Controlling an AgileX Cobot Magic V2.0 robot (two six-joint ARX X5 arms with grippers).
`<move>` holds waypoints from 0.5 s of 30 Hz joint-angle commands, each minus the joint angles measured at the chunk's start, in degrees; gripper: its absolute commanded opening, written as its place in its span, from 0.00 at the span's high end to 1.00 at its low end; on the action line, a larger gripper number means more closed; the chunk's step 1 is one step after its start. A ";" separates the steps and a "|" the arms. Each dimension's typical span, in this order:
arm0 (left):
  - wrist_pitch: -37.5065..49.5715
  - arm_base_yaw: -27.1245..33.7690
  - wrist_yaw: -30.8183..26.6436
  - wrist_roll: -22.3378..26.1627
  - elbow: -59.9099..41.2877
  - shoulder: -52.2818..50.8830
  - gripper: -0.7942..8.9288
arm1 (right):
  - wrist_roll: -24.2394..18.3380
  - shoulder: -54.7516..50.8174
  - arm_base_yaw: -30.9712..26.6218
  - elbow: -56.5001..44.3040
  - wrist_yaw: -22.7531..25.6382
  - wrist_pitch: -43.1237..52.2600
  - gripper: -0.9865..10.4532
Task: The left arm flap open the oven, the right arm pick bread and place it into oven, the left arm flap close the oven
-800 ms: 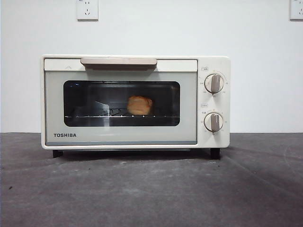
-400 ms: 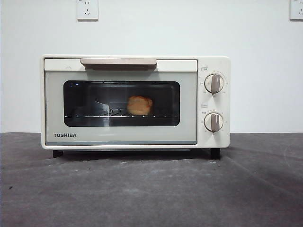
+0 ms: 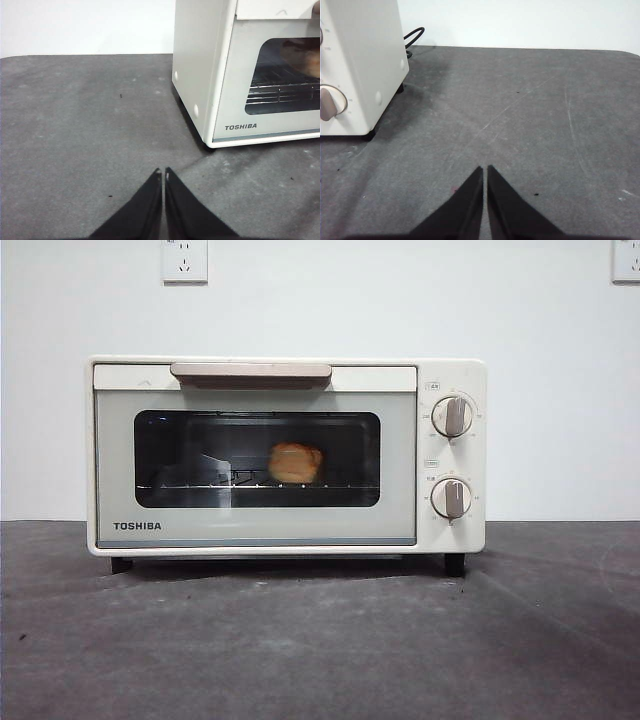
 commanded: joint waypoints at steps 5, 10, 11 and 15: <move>-0.42 -0.04 -0.13 -0.15 -1.18 -0.11 0.90 | -0.09 -0.17 -0.02 -0.44 0.04 1.20 0.91; -0.42 -0.04 -0.13 -0.15 -1.18 -0.11 0.90 | -0.07 -0.17 -0.02 -0.44 0.02 1.18 0.91; -0.42 -0.04 -0.13 -0.15 -1.18 -0.11 0.90 | -0.07 -0.17 -0.02 -0.44 0.02 1.18 0.91; -0.44 -0.04 -0.13 -0.13 -1.18 -0.11 0.90 | -0.09 -0.17 -0.02 -0.44 0.02 1.18 0.91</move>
